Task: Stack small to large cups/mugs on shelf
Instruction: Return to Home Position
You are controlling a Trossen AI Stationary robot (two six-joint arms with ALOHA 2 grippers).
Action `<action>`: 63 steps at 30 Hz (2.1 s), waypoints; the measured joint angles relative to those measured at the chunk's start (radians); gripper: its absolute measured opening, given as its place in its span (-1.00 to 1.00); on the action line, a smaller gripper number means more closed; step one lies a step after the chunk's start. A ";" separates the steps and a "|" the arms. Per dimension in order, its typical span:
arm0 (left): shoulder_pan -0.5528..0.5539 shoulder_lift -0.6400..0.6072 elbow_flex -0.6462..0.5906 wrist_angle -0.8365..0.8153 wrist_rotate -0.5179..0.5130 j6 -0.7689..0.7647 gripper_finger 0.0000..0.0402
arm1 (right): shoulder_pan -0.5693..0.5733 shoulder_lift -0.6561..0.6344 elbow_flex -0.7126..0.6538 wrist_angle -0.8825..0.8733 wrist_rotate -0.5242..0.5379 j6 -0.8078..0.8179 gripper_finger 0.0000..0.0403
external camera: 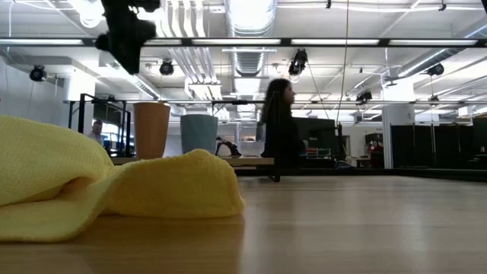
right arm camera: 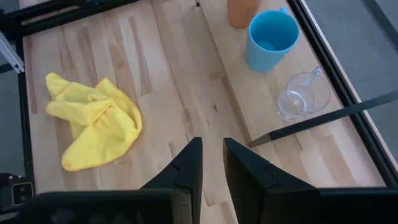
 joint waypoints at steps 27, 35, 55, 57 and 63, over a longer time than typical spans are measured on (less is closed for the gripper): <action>-0.100 -0.525 -0.122 0.445 0.320 -0.288 -0.49 | 0.000 -0.014 -0.001 0.138 0.000 -0.039 -0.71; -0.195 -0.698 -0.435 0.908 0.330 -0.375 -0.49 | 0.000 -0.057 -0.005 0.238 0.000 -0.095 -0.71; -0.282 -0.822 -0.776 1.254 0.321 -0.388 -0.49 | -0.001 -0.338 -0.550 0.631 0.001 -0.018 -0.71; -0.282 -0.826 -0.788 1.256 0.321 -0.368 -0.49 | 0.000 -0.407 -0.660 0.738 0.001 -0.019 -0.71; -0.283 -0.824 -0.838 1.253 0.318 -0.353 -0.49 | -0.001 -0.586 -0.974 0.972 0.001 -0.004 -0.71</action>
